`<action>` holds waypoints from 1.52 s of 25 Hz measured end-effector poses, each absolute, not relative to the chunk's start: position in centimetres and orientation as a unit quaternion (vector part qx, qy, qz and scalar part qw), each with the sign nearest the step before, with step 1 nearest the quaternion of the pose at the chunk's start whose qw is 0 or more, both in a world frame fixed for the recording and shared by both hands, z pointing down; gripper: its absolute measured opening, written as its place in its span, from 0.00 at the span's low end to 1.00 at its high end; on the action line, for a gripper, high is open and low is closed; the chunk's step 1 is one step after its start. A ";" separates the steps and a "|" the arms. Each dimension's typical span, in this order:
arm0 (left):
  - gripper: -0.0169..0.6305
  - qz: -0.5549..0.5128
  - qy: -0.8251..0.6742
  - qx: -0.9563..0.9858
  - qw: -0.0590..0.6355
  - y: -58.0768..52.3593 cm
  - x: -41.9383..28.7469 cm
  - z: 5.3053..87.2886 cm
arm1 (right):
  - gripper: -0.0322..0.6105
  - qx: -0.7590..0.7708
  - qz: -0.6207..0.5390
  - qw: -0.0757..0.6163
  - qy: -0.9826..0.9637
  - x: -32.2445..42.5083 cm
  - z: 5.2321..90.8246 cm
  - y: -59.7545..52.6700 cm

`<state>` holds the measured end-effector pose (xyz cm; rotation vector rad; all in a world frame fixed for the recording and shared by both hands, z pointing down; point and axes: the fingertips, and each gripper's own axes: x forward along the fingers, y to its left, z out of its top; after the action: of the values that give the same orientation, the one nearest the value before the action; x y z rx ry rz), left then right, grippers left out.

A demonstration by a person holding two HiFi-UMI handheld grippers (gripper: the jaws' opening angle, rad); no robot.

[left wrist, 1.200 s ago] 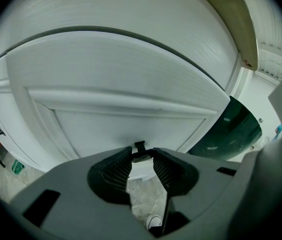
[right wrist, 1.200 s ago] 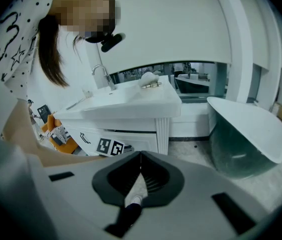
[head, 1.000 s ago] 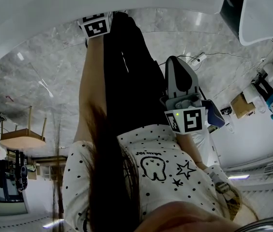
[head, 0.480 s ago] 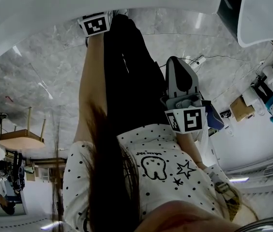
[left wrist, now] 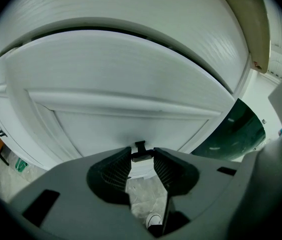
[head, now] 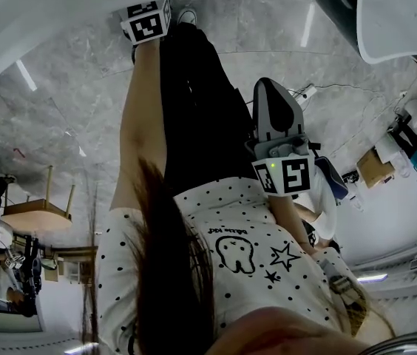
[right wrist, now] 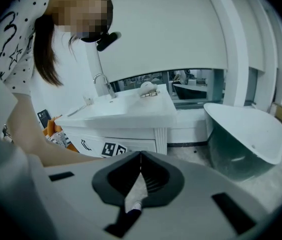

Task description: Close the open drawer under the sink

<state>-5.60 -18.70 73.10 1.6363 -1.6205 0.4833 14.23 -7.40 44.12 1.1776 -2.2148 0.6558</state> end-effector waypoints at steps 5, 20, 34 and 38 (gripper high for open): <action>0.24 0.200 -0.653 0.624 0.379 -17.9 -5.7 72.1 | 0.07 0.441 0.243 0.261 -0.824 14.4 43.2 -7.4; 0.03 0.146 -0.685 0.647 0.302 -15.6 -6.5 61.8 | 0.07 0.433 0.214 0.241 -0.842 13.5 39.7 -7.6; 0.03 0.116 -0.682 0.671 0.266 -12.7 -5.9 50.8 | 0.07 0.401 0.195 0.225 -0.866 12.8 36.2 -6.5; 0.03 0.096 -0.688 0.674 0.252 -13.0 -6.0 47.2 | 0.07 0.400 0.186 0.210 -0.872 12.6 34.7 -7.2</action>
<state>-5.98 -13.03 47.16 1.8342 -1.8703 0.2617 12.57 -7.17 34.66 1.1124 -2.4259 0.5170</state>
